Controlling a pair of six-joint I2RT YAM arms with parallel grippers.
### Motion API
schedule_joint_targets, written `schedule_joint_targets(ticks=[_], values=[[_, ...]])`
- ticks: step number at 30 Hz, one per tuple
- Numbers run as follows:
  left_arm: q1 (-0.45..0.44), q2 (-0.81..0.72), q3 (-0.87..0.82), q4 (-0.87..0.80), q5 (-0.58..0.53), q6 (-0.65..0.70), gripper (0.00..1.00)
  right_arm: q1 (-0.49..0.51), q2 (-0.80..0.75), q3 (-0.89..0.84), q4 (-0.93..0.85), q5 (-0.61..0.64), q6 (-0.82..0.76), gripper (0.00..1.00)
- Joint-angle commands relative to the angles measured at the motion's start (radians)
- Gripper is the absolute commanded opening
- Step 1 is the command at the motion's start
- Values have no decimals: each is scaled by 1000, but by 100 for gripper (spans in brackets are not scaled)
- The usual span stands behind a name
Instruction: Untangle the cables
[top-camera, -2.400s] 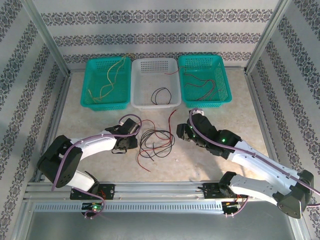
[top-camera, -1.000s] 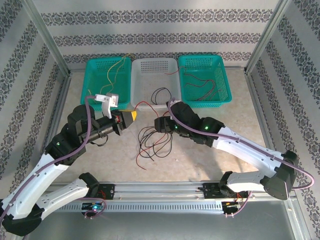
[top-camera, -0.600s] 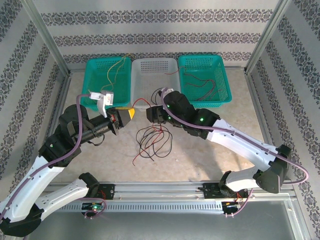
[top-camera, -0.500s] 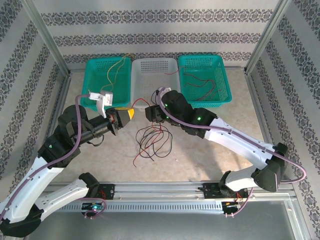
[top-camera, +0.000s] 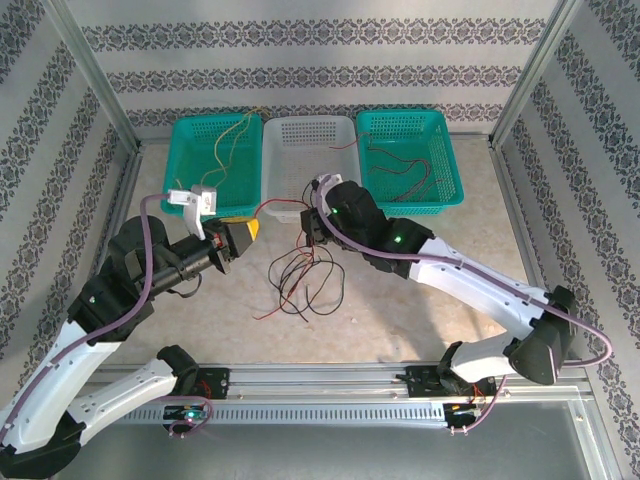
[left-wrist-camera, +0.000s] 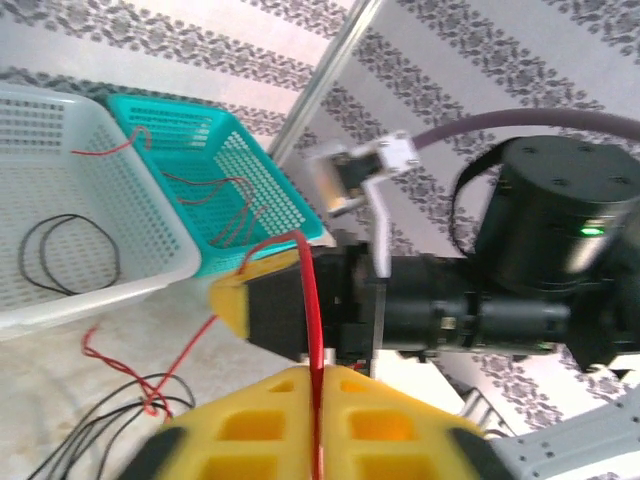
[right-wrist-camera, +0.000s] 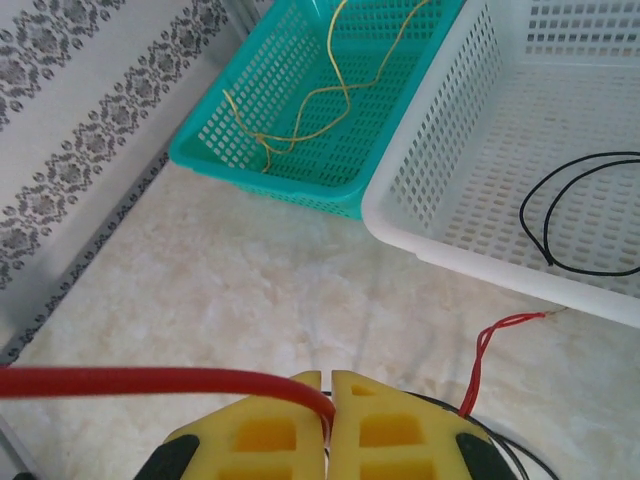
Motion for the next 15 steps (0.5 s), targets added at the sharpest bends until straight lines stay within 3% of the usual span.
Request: schedule_joint_targets(ticks=[1,3,5,9,15], values=[[-12,-18,-27,-58,-117,4,43,-10,-83,4,4,31,-1,0],[-12,-19,-58,-62,-134,3,58,-11,-106,21,-21,42,-3,0],[-11,-29,-103,-51,-151,0,65,-10,-125,40,-43,47,-1,0],[-12,-53,-228,-26,-219,-32,70,-10,-153,93,-78,57,1,0],[-12,-14,-445,159,-146,-144,71,-10,-173,152,-89,19,22,0]])
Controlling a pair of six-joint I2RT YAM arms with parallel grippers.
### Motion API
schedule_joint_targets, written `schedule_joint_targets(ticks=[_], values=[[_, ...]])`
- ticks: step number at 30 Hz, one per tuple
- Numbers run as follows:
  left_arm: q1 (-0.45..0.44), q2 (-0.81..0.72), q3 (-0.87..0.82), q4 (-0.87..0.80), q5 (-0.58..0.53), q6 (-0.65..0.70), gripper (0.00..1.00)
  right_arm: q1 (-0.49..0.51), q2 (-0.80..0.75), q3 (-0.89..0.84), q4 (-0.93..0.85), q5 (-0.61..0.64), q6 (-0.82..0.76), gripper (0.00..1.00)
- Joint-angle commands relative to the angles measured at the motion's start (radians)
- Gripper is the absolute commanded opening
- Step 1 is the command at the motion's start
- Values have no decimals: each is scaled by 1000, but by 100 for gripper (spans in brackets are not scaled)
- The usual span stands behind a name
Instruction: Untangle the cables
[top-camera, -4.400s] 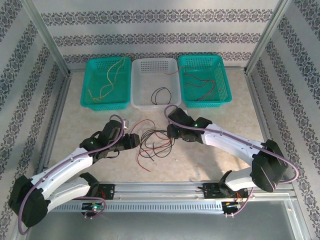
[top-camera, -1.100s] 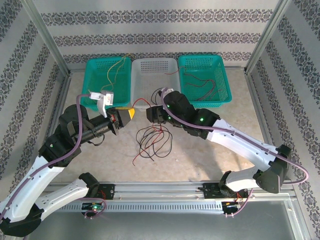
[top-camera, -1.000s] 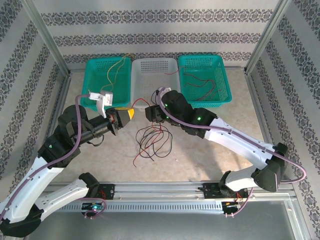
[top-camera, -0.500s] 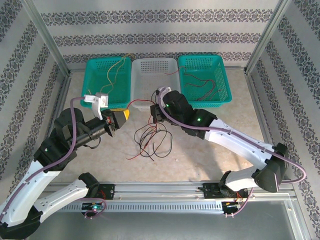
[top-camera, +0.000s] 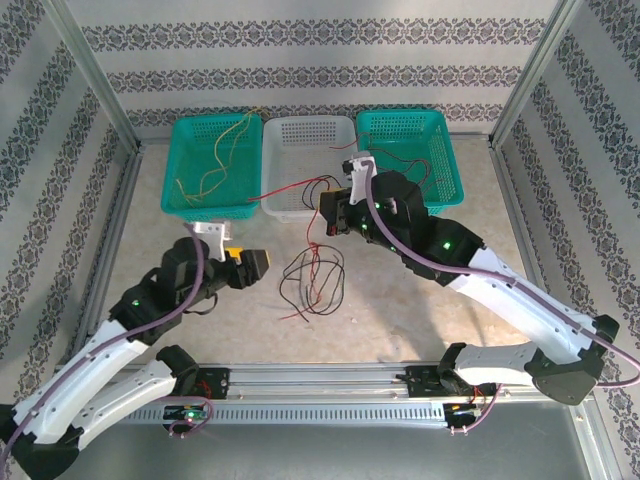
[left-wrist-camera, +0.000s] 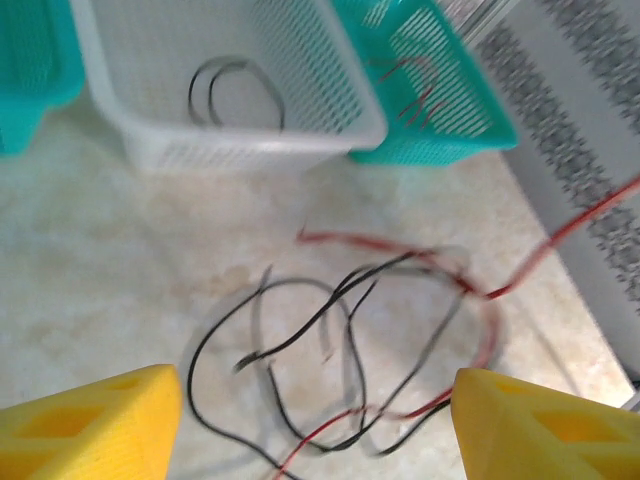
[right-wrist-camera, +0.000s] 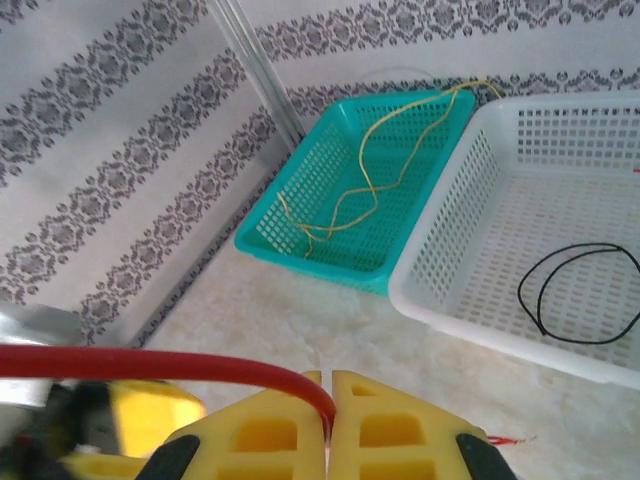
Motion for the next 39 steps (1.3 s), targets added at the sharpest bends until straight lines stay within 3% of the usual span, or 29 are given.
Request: schedule_joint_targets(ticks=[1,15,23,30,36,39], values=[[-12,36,-67,157,31,-90,72,-10,-25,48,-11,-13,22,0],[-12,291,-149,538,160,-169,74,2,-48,84,14,-70,42,0],[-12,378,-184,623,173,-218,69,5,-48,125,31,-118,58,0],[-10,431,-205,626,104,-252,66,7,-90,163,37,-139,64,0],[-12,470,-287,1000,266,-309,72,6,-99,205,28,-137,52,0],[-12,470,-302,1101,332,-310,71,7,-86,212,27,-141,53,0]])
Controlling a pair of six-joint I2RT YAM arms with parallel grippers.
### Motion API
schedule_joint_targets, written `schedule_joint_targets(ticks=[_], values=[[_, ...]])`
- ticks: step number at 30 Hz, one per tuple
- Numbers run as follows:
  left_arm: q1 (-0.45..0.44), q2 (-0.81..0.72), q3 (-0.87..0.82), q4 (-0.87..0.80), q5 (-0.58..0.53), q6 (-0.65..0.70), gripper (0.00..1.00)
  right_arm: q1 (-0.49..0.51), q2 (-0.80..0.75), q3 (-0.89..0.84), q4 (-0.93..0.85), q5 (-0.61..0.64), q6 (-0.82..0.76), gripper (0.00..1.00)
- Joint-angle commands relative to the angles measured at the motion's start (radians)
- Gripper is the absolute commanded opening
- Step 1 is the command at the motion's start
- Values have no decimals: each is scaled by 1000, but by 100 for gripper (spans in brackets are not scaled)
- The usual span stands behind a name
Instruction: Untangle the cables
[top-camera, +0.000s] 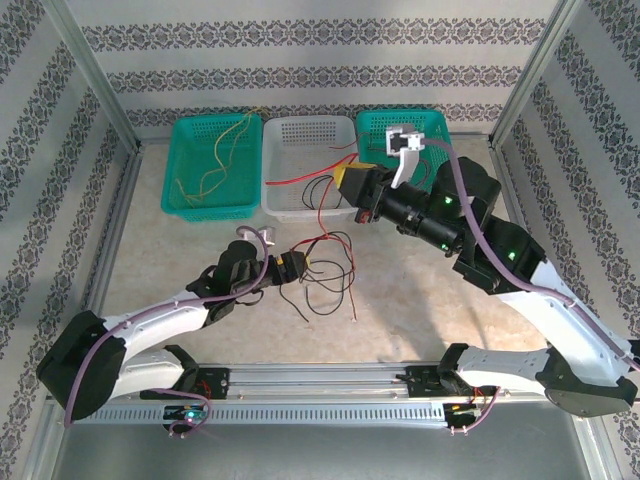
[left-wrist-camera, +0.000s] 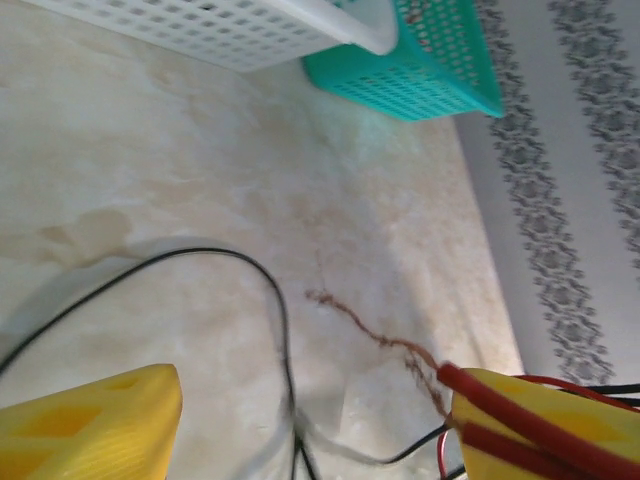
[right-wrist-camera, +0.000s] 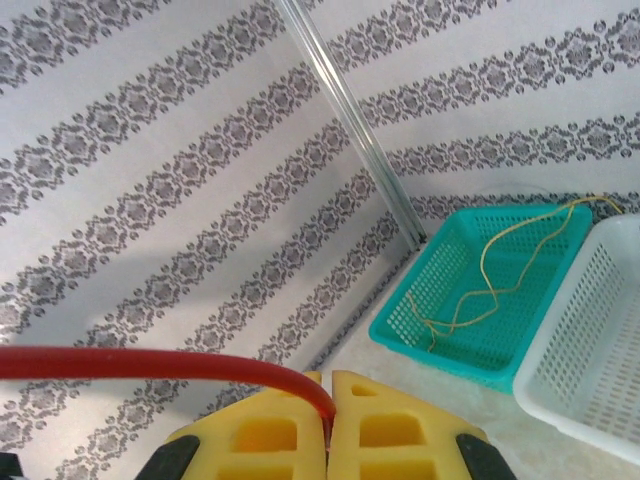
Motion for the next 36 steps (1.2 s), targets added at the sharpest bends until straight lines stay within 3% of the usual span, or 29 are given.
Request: schedule_joint_targets(ticks=[1,5,14,18,21,24,31,36], values=[[-12,-8,-15,260,108,-29,71,6,12,24,19,-20,2,0],[-12,-49,-47,339,151,-32,72,5,24,35,12,-16,1,0],[-12,-200,-75,312,156,-26,75,5,27,49,4,-5,-2,0],[-10,-256,-55,182,121,8,57,4,25,52,5,-1,-5,0],[-10,-292,-36,12,16,56,49,5,9,55,4,19,-13,0],[0,-298,-36,-82,-89,52,54,-2,-6,69,4,19,-18,0],[11,-248,11,-27,26,65,57,-8,-2,85,-14,17,-18,0],[11,-277,84,-164,29,132,59,-11,8,93,-5,5,-14,0]])
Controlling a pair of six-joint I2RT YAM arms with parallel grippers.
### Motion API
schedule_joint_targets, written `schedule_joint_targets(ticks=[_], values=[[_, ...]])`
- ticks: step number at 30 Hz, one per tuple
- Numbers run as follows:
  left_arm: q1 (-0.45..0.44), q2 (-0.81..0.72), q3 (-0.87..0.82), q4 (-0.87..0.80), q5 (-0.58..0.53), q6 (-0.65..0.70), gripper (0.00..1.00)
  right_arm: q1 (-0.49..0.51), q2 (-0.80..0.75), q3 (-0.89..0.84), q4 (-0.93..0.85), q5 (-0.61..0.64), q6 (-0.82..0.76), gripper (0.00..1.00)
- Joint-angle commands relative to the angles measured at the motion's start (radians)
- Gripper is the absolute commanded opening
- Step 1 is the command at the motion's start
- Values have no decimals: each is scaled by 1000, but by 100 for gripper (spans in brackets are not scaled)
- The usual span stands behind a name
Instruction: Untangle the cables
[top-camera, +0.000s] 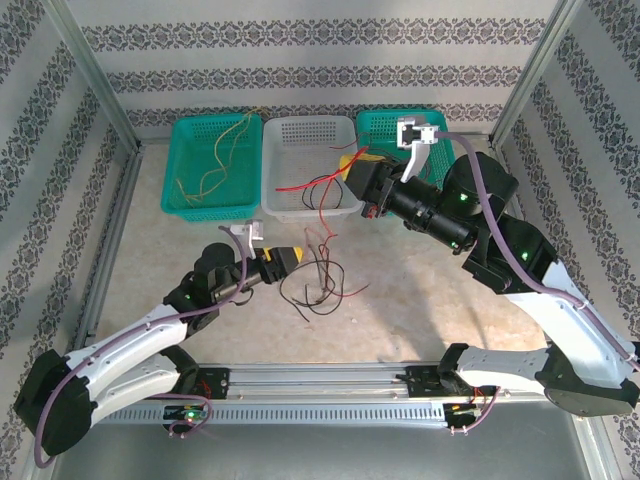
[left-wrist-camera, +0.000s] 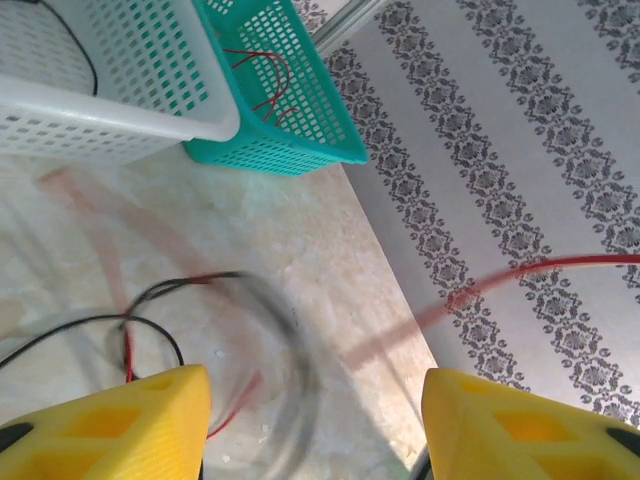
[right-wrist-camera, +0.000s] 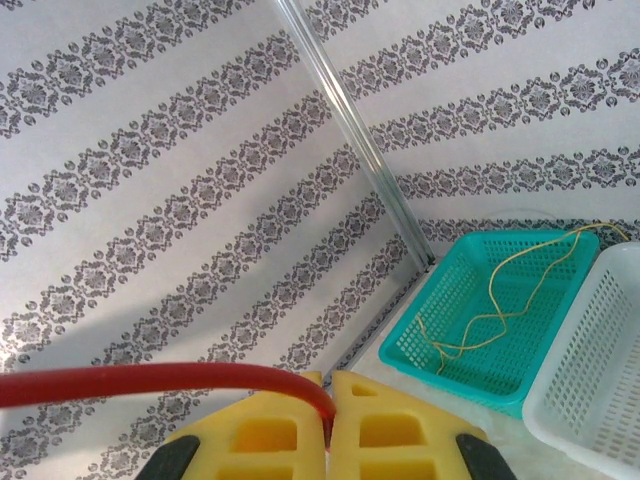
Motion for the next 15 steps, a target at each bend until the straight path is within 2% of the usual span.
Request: schedule_joint_targets(ticks=[1,5,8,15], values=[[9,-38,64,-101,10,78,61,-10,5,39,13,-1,-12,0],[9,-45,40,-67,8,70,69,-15,24,90,-3,6,-37,0],[7,10,14,-18,5,33,71,-27,42,146,-12,7,-54,0],[9,198,4,85,23,-43,68,-91,90,250,-64,61,-101,0]])
